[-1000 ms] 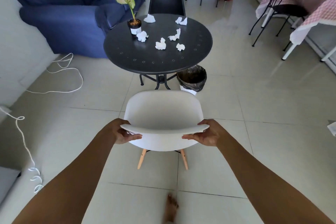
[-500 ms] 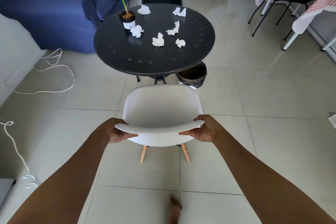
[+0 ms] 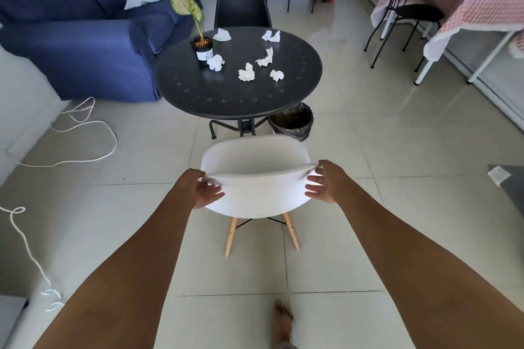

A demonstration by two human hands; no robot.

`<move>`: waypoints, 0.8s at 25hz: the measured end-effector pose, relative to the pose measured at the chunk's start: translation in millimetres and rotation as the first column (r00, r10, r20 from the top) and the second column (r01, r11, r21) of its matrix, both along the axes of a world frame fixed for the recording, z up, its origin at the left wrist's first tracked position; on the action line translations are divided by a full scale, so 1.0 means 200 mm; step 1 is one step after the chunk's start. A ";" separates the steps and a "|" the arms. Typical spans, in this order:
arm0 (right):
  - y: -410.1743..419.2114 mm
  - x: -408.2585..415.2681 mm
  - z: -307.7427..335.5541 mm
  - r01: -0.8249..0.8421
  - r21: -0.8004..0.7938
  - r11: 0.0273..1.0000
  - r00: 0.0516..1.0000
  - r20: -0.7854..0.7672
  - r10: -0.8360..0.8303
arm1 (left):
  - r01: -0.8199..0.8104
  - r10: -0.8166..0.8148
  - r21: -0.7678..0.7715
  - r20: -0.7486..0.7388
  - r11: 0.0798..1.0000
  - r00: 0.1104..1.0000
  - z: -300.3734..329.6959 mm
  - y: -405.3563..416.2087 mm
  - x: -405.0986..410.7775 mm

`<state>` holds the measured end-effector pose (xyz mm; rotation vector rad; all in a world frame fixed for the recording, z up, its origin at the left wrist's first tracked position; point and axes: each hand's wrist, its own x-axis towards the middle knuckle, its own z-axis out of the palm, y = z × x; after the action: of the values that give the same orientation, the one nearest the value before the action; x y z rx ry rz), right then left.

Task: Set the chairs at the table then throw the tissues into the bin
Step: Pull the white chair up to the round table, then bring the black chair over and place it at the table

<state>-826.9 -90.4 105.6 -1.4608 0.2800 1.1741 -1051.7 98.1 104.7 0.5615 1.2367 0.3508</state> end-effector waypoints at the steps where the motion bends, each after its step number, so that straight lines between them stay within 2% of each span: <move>1: -0.05 -0.03 0.02 -0.022 -0.020 1.000 0.999 0.046 0.023 | 0.044 -0.043 0.020 -0.013 0.999 0.999 0.02 -0.04 -0.02; 4: -0.24 -0.17 0.05 -0.135 -0.187 0.973 0.956 0.235 0.177 | 0.269 -0.251 0.099 -0.165 0.958 0.954 0.06 -0.19 -0.12; 6: -0.40 -0.25 0.05 -0.176 -0.375 0.910 0.875 0.365 0.319 | 0.437 -0.369 0.161 -0.331 0.885 0.869 0.06 -0.30 -0.17; 9: -0.69 -0.33 0.02 -0.218 -0.622 0.752 0.675 0.460 0.577 | 0.675 -0.454 0.224 -0.589 0.703 0.668 0.02 -0.52 -0.15; 11: -0.87 -0.34 -0.03 -0.208 -0.691 0.693 0.628 0.448 0.636 | 0.812 -0.497 0.219 -0.695 0.540 0.519 -0.02 -0.65 -0.10; 13: -1.09 -0.30 -0.08 -0.159 -0.735 0.659 0.651 0.424 0.630 | 0.895 -0.545 0.182 -0.738 0.407 0.397 -0.08 -0.80 0.01; 16: -1.39 -0.20 -0.17 -0.132 -0.768 0.627 0.723 0.359 0.591 | 0.955 -0.606 0.131 -0.748 0.268 0.272 -0.15 -1.00 0.23; 20: -1.74 -0.01 -0.24 -0.121 -0.731 0.672 0.872 0.245 0.424 | 0.994 -0.672 0.038 -0.734 0.105 0.099 -0.27 -1.23 0.59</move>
<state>-829.5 -439.2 58.2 -2.4638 0.2255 1.0067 -933.2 -147.6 50.4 1.9939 1.0352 -0.6808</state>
